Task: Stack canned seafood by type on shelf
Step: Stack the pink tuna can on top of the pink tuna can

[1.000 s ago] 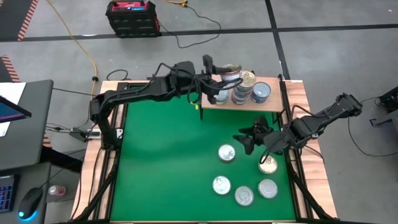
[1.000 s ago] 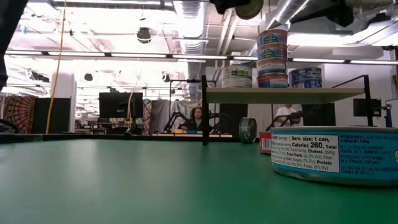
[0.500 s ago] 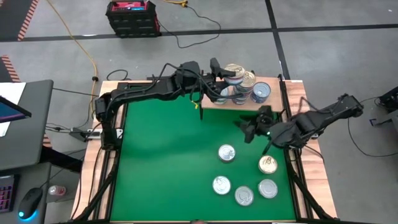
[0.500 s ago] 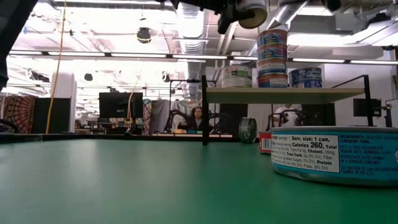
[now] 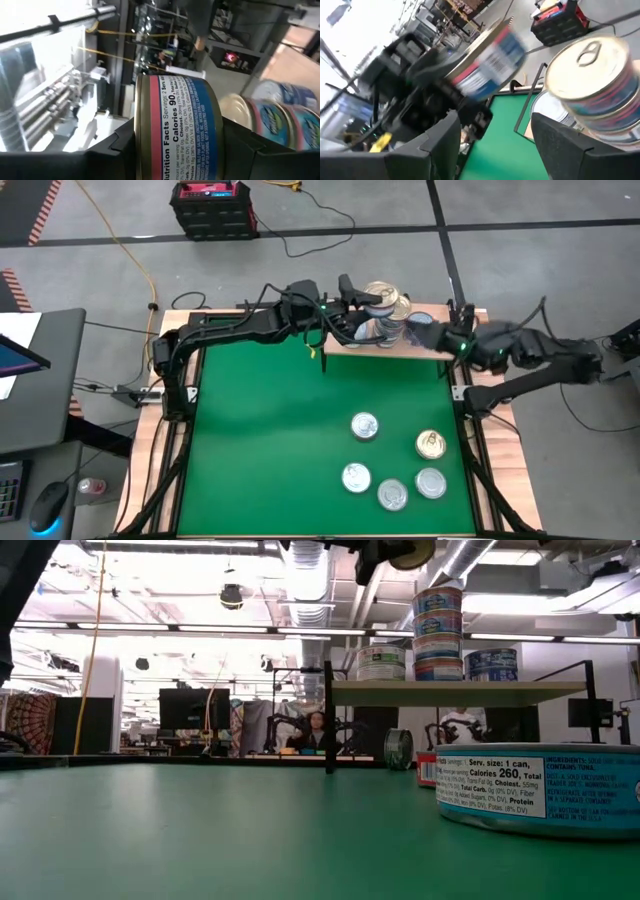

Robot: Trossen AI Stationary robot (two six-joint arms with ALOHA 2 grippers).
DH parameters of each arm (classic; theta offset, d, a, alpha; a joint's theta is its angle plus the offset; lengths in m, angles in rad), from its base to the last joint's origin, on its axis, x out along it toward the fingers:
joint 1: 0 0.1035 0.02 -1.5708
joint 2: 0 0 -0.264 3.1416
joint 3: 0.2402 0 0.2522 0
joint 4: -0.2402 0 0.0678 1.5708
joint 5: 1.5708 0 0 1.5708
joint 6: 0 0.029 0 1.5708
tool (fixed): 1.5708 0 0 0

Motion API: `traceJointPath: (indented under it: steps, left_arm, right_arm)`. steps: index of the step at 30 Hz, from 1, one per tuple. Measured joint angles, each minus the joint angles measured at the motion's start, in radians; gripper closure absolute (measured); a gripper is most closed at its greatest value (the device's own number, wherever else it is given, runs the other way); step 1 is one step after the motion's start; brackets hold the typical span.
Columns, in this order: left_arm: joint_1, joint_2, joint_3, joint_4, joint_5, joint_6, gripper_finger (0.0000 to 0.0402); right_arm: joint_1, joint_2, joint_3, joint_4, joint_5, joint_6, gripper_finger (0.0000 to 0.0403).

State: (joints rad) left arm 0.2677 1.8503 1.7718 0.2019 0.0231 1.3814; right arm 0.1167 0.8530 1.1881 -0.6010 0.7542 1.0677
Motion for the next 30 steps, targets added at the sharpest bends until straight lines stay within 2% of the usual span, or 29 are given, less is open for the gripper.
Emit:
traceJointPath:
  steps: [5, 12, 16, 23, 27, 30]
  left_arm:
    - [-0.005, 0.0, 0.0, 0.035, -0.002, 0.013, 0.0215]
    - [-0.008, 0.0, 0.0, 0.043, -0.009, 0.053, 0.0215]
    - [-0.007, 0.0, 0.0, 0.044, -0.033, 0.061, 0.0215]
    - [-0.004, 0.0, 0.0, 0.046, -0.093, 0.091, 0.0215]
    - [-0.004, 0.0, 0.0, 0.061, -0.093, 0.132, 0.0215]
    - [-0.004, 0.0, 0.0, 0.069, -0.082, 0.132, 0.0215]
  right_arm:
    - [-0.172, -0.025, 0.0, 0.034, -0.154, 0.002, 0.0137]
    - [-0.322, 0.01, 0.0, 0.203, -0.33, 0.0, 0.0129]
    - [-0.37, 0.067, 0.0, 0.259, -0.426, 0.057, 0.011]
    - [-0.42, 0.105, 0.0, 0.278, -0.491, 0.123, 0.0069]
    - [-0.447, 0.115, -0.001, 0.286, -0.575, 0.176, 0.0063]
    - [-0.46, 0.117, -0.001, 0.297, -0.579, 0.185, 0.0065]
